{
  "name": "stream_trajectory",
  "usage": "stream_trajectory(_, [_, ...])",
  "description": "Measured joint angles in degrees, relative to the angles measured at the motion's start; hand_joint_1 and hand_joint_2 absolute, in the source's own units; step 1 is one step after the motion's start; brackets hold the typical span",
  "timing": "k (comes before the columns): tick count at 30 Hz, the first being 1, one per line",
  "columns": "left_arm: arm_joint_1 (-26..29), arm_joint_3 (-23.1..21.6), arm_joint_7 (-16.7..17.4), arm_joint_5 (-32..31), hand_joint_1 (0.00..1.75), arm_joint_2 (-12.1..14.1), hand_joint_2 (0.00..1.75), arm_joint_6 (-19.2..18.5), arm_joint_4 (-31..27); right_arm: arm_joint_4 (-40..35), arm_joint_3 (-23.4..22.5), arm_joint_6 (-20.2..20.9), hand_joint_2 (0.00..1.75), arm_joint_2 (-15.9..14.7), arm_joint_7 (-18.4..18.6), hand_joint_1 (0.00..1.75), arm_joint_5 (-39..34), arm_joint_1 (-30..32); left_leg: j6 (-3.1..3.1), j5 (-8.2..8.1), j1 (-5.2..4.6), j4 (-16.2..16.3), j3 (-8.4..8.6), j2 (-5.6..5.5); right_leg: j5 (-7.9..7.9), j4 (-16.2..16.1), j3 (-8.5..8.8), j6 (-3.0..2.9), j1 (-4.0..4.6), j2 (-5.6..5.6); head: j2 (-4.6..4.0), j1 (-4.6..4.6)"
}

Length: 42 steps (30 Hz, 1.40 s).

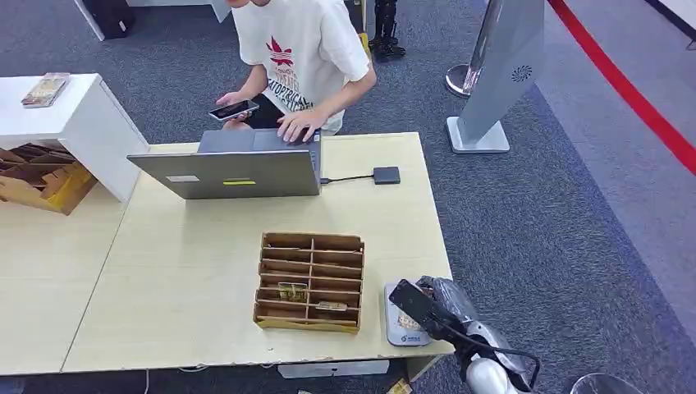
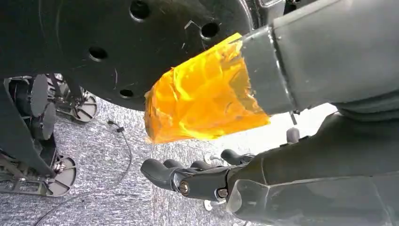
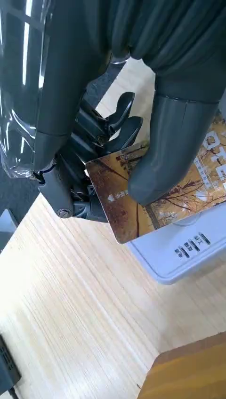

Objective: Pass the card to the sensor for recognition and then transmit it.

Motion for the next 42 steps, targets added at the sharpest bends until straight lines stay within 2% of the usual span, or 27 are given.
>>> stream_trajectory(42, [-0.02,-1.38,0.33,0.09,0.0,0.28,0.0,0.0,0.0,0.9,-0.02,-0.04,1.75,0.26,0.04,1.75,0.33,-0.33,0.0,0.0,0.0,0.0,0.11,0.01,0.0,0.0,0.1,0.0,0.0,0.01,0.0,0.0])
